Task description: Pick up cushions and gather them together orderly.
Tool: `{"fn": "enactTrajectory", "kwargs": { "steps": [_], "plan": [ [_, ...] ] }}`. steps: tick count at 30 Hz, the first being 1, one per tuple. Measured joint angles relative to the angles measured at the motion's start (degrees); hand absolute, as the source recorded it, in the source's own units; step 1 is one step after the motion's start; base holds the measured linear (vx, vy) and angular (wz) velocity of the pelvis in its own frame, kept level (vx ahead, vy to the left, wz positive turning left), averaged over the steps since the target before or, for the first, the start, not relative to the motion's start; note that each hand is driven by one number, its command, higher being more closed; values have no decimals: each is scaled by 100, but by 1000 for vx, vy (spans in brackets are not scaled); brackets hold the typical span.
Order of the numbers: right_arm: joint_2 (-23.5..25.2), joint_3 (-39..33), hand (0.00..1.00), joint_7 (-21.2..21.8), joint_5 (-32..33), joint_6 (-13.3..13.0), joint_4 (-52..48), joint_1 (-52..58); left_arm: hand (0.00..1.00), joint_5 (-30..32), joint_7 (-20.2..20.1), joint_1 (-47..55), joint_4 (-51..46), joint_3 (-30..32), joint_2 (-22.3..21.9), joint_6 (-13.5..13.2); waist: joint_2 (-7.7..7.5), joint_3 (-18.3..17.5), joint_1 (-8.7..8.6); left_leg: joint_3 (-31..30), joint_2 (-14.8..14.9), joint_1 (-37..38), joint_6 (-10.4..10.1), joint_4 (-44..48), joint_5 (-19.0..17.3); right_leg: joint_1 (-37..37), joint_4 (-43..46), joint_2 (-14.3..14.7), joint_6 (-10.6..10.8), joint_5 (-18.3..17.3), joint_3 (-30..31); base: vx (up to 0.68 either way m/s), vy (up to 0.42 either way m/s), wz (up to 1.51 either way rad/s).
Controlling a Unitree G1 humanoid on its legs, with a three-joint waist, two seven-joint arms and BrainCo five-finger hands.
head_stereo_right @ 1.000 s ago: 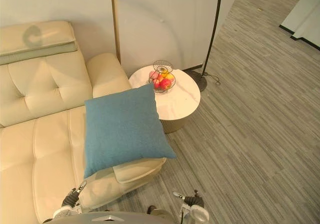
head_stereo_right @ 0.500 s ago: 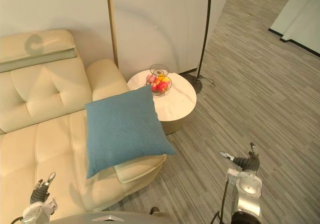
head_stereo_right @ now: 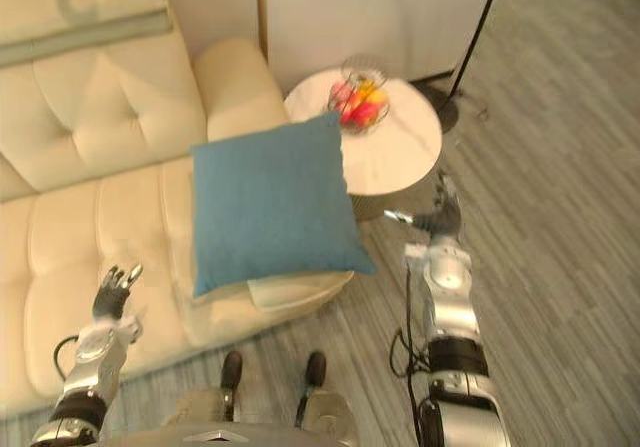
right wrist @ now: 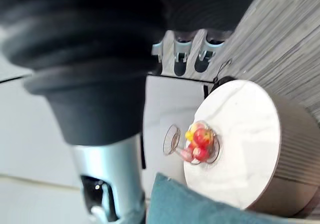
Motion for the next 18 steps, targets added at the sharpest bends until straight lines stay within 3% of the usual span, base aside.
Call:
{"fn": "enactTrajectory", "kwargs": {
  "steps": [3, 7, 11, 17, 18],
  "plan": [
    [-132, 366, 0, -92, 100, -5, 40, -771, 0, -98, 120, -689, 55, -210, 159, -53, 3, 376, 32, -18, -10, -511, -35, 153, 93, -498, 192, -24, -62, 45, -17, -118, -19, 6],
    [-287, 577, 0, -239, 179, -11, 181, -1451, 0, -141, 202, -1397, 323, -416, 422, -117, 9, 620, 48, -36, -5, -869, -77, 141, 240, -900, 292, -31, -98, 98, -32, -73, -23, 4],
    [-428, 1022, 0, -367, 222, -20, 792, -2465, 0, -274, 215, -2279, 631, -850, 598, -119, 17, 1000, 67, -7, 24, -1132, -145, 141, 389, -1198, 299, -16, -160, 214, -32, -56, -20, 0],
    [-303, 1466, 0, -483, 346, -15, 1230, -3304, 0, -244, 186, -3329, 957, -1542, 632, -105, 28, 1196, 120, -16, 75, -1499, -184, -85, 667, -1672, 302, 18, -221, 363, -32, -70, -34, -1],
    [-238, 1465, 100, -498, 351, -15, 1262, -3388, 0, -243, 185, -3445, 1002, -1625, 640, -101, 25, 1205, 108, -15, 81, -1551, -189, -132, 711, -1746, 301, 19, -227, 386, -32, -55, -40, -1]
  ]
}}
